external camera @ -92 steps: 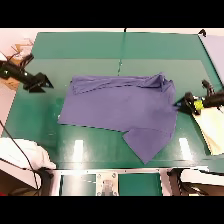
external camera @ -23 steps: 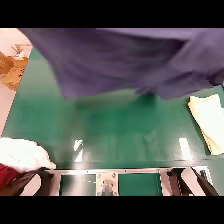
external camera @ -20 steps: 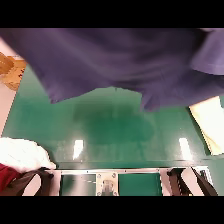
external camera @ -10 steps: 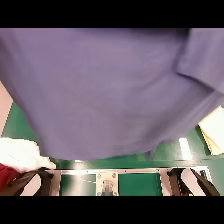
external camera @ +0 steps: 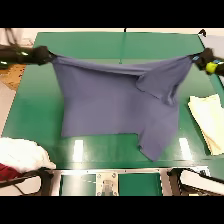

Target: Fold the shirts.

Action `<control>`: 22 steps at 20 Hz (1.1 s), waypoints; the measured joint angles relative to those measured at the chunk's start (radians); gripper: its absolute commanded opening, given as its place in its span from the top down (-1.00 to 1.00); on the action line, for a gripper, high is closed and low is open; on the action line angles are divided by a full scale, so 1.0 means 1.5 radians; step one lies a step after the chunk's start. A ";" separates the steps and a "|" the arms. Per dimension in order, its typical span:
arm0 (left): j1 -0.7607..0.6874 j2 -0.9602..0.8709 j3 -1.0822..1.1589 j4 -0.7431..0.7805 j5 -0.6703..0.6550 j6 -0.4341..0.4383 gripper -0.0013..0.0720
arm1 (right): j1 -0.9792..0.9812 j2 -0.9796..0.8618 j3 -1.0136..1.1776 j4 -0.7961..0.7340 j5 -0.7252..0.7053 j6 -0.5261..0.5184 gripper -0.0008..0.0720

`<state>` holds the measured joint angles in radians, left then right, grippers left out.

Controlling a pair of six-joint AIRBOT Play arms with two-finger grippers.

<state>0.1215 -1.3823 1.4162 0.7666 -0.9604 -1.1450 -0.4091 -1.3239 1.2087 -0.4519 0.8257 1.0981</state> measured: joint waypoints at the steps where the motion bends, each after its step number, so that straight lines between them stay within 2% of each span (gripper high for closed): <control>1: -0.005 -0.027 -0.003 -0.010 0.028 0.002 0.92 | 0.006 -0.051 0.022 0.008 -0.008 -0.002 0.93; 7: -0.017 -0.130 0.003 -0.041 0.157 0.012 0.92 | 0.021 -0.279 0.213 0.047 -0.018 -0.006 0.93; 12: -0.019 -0.173 0.058 -0.062 0.196 0.013 0.92 | 0.030 -0.362 0.336 0.073 -0.024 -0.003 0.93; 17: -0.019 -0.194 0.085 -0.060 0.204 0.013 0.92 | 0.032 -0.388 0.374 0.060 -0.027 -0.001 0.93; 22: -0.019 -0.237 0.090 -0.032 0.124 0.009 0.92 | 0.021 -0.396 0.377 -0.093 0.051 0.045 0.93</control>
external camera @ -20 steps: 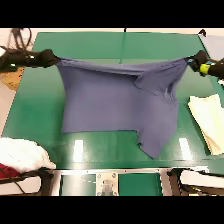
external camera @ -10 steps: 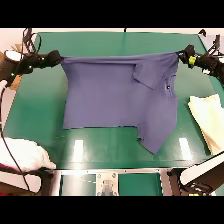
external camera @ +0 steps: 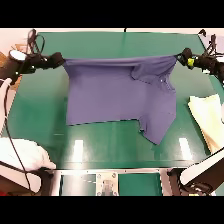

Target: Fold the shirts.

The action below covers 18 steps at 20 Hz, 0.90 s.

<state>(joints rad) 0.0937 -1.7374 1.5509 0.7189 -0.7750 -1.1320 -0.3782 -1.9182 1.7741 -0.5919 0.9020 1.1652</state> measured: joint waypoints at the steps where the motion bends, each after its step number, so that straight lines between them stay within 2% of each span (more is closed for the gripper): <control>1: 0.000 -0.009 0.001 0.009 -0.023 -0.008 0.92 | -0.003 -0.001 0.000 -0.039 0.021 0.009 0.93; 6: 0.000 -0.043 0.001 0.089 -0.123 -0.081 0.92 | -0.011 -0.001 -0.036 -0.183 0.108 0.037 0.93; 13: -0.028 -0.077 0.001 0.154 -0.174 -0.140 0.92 | -0.013 -0.001 -0.096 -0.234 0.136 0.045 0.93; 14: -0.034 -0.080 0.001 0.157 -0.171 -0.144 0.92 | -0.013 -0.001 -0.099 -0.235 0.139 0.048 0.66; 15: -0.038 -0.081 0.002 0.160 -0.167 -0.150 0.63 | -0.013 -0.001 -0.101 -0.237 0.140 0.050 0.16; 16: -0.040 -0.082 0.003 0.161 -0.167 -0.156 -0.27 | -0.013 -0.001 -0.101 -0.238 0.142 0.050 0.01; 17: -0.041 -0.083 0.006 0.163 -0.173 -0.165 -0.62 | -0.015 -0.001 -0.097 -0.239 0.150 0.054 0.01; 18: -0.039 -0.082 0.011 0.164 -0.185 -0.176 -0.63 | -0.020 -0.001 -0.089 -0.239 0.164 0.056 0.01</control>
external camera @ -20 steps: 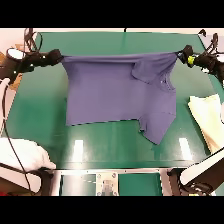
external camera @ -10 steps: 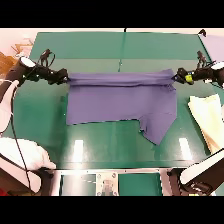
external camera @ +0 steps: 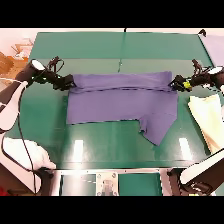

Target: Fold the shirts.

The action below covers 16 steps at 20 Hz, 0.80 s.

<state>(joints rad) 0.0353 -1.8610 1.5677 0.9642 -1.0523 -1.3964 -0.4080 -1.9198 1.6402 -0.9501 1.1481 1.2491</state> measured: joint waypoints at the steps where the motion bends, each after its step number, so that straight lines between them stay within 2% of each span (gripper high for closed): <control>1: 0.005 0.000 0.009 0.002 -0.020 -0.010 -0.63 | -0.007 0.003 0.010 -0.002 0.013 0.005 0.01; 2: 0.013 0.000 0.022 0.003 -0.046 -0.025 -0.63 | -0.016 0.007 0.020 -0.002 0.028 0.013 0.02; 3: 0.022 0.001 0.038 0.003 -0.074 -0.041 -0.53 | -0.027 0.015 0.029 -0.002 0.048 0.019 0.14; 4: 0.033 0.001 0.056 0.003 -0.113 -0.058 0.12 | -0.039 0.024 0.035 -0.002 0.067 0.025 0.43; 5: 0.042 0.001 0.074 0.003 -0.153 -0.073 0.89 | -0.052 0.036 0.038 -0.003 0.087 0.033 0.69; 6: 0.050 0.002 0.090 0.004 -0.193 -0.084 0.92 | -0.066 0.051 0.037 -0.003 0.108 0.037 0.88; 7: 0.056 0.006 0.103 0.008 -0.233 -0.092 0.92 | -0.079 0.068 0.027 -0.003 0.128 0.041 0.93; 12: 0.033 0.077 0.100 0.104 -0.354 -0.111 0.92 | -0.131 0.208 -0.124 -0.032 0.168 0.050 0.93; 16: 0.013 0.225 -0.061 0.166 -0.344 -0.105 0.92 | -0.193 0.377 -0.326 -0.074 0.128 0.051 0.93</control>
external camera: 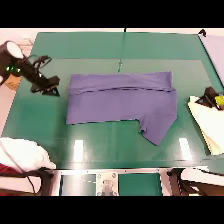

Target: Fold the shirts.

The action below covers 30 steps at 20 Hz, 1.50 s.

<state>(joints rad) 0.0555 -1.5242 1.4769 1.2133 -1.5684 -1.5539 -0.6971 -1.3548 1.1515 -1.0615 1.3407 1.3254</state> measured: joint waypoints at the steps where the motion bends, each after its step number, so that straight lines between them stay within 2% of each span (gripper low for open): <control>1: -0.002 0.048 -0.061 0.006 0.023 0.003 0.92 | -0.018 0.043 -0.053 -0.005 -0.015 0.000 0.93; 4: -0.005 0.201 -0.265 0.005 0.110 0.007 0.91 | -0.067 0.164 -0.206 -0.013 -0.072 0.006 0.93; 5: -0.005 0.244 -0.325 -0.007 0.143 0.008 0.44 | -0.077 0.193 -0.248 -0.013 -0.090 0.010 0.93; 6: -0.006 0.283 -0.384 -0.028 0.179 0.009 -0.49 | -0.084 0.212 -0.281 -0.013 -0.105 0.012 0.93; 7: -0.007 0.313 -0.437 -0.056 0.216 0.009 -0.80 | -0.089 0.227 -0.311 -0.014 -0.119 0.015 0.88; 9: -0.007 0.348 -0.522 -0.114 0.286 0.010 -0.80 | -0.095 0.245 -0.351 -0.009 -0.144 0.016 0.60; 12: -0.008 0.372 -0.619 -0.203 0.390 0.012 -0.80 | -0.099 0.256 -0.381 0.003 -0.177 0.017 0.55; 13: -0.008 0.376 -0.645 -0.229 0.419 0.012 -0.80 | -0.100 0.259 -0.387 0.007 -0.188 0.018 0.48; 14: -0.008 0.379 -0.672 -0.252 0.445 0.012 -0.80 | -0.101 0.260 -0.391 0.014 -0.196 0.018 0.24; 15: -0.007 0.381 -0.697 -0.276 0.472 0.012 -0.80 | -0.101 0.261 -0.394 0.023 -0.204 0.018 0.18; 19: -0.022 0.385 -0.764 -0.381 0.573 0.041 -0.80 | -0.092 0.245 -0.401 0.070 -0.219 0.020 0.18; 27: -0.176 0.321 -0.783 -0.549 0.828 0.054 -0.78 | 0.014 0.152 -0.404 0.111 -0.230 0.020 0.18; 29: -0.203 0.287 -0.768 -0.567 0.867 0.054 -0.20 | 0.034 0.141 -0.406 0.117 -0.232 0.020 0.18; 30: -0.215 0.271 -0.758 -0.571 0.882 0.054 0.17 | 0.039 0.138 -0.407 0.120 -0.233 0.020 0.17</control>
<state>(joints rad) -0.2672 -1.1183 0.3397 0.3565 -0.2455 -1.4734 -0.6380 -1.1477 0.5407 -0.8822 0.9905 1.3548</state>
